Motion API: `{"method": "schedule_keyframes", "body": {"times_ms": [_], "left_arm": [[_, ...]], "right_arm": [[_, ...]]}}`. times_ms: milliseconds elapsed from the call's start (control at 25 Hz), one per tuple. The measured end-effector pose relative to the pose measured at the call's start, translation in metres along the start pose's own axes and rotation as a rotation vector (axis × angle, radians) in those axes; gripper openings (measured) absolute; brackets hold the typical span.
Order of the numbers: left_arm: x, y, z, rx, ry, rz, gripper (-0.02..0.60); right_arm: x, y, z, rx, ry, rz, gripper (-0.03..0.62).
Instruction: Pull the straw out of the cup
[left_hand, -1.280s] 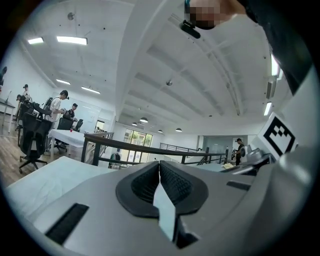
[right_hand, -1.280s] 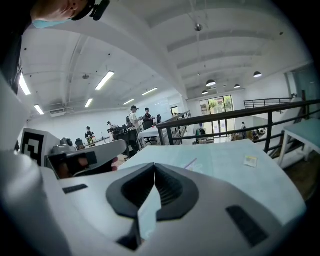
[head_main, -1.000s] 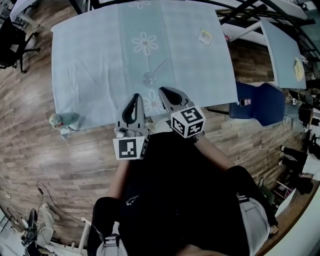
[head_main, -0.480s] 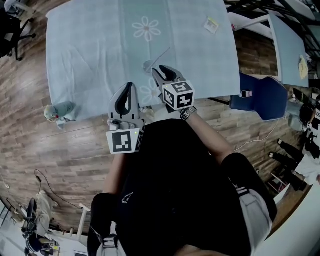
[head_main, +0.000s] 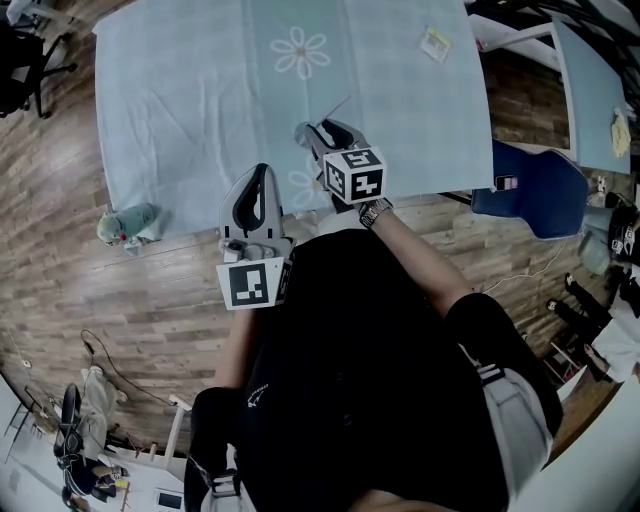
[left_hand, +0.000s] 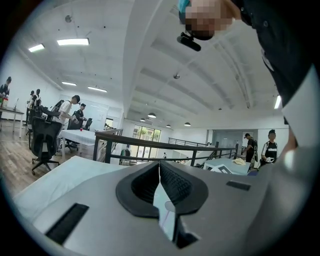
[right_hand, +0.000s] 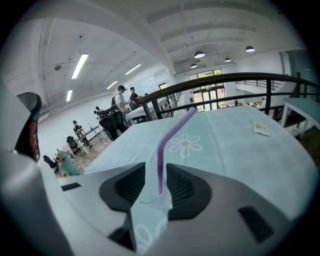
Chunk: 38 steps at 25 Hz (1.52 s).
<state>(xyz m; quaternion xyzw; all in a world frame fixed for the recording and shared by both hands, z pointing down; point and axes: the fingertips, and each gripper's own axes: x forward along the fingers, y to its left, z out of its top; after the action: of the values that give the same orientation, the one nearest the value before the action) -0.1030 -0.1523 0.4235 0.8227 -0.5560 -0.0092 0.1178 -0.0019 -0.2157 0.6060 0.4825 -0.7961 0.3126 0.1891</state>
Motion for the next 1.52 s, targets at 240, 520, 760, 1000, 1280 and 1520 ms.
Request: {"method": "schedule_keyframes", "body": {"times_ms": [240, 520, 760, 1000, 1280, 1520], "left_arm": [[0.003, 0.003, -0.006, 0.002, 0.028, 0.016, 0.017], [0.000, -0.003, -0.007, 0.010, 0.024, 0.005, 0.017], [-0.010, -0.008, -0.003, 0.011, 0.002, -0.008, 0.017], [-0.025, -0.017, -0.001, 0.011, -0.023, -0.028, 0.017], [-0.047, -0.030, -0.006, 0.019, -0.043, -0.056, 0.017], [-0.061, -0.037, 0.000, 0.019, -0.085, -0.057, 0.017]], "right_arm": [[0.005, -0.003, -0.004, 0.018, 0.007, -0.012, 0.075], [-0.006, -0.006, 0.010, -0.023, -0.046, -0.025, 0.038], [-0.028, 0.002, 0.030, -0.087, -0.120, -0.026, 0.038], [-0.055, 0.015, 0.043, -0.104, -0.193, -0.018, 0.038], [-0.101, 0.024, 0.051, -0.094, -0.284, -0.023, 0.038], [-0.152, 0.036, 0.064, -0.105, -0.369, 0.003, 0.038]]}}
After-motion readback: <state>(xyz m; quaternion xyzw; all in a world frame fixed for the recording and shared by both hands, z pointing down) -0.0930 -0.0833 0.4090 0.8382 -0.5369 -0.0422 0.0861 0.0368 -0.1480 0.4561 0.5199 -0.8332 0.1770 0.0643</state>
